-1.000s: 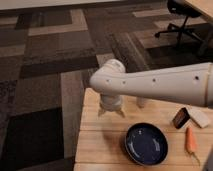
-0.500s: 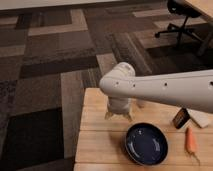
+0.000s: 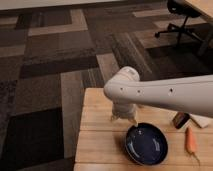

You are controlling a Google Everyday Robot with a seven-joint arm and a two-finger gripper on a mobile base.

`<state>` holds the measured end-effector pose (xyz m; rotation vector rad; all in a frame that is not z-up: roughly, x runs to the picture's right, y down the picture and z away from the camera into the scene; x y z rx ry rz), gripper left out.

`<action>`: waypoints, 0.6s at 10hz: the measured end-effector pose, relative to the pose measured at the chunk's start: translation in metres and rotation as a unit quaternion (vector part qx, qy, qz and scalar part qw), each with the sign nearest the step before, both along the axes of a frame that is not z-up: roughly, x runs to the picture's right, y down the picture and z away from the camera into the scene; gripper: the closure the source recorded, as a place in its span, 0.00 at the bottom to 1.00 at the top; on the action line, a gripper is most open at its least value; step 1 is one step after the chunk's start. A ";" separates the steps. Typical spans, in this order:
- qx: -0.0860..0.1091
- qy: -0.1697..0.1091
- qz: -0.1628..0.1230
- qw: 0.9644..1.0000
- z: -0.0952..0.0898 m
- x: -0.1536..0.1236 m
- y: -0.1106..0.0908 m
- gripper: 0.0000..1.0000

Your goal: Drag the ceramic bowl in a circle

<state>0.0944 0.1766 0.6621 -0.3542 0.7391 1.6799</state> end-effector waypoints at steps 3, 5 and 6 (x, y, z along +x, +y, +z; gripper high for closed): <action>-0.019 -0.010 0.043 0.999 -0.006 -0.013 0.047 0.35; -0.015 0.015 0.069 0.997 -0.016 0.007 0.062 0.35; -0.015 0.023 0.071 0.997 -0.018 0.014 0.066 0.35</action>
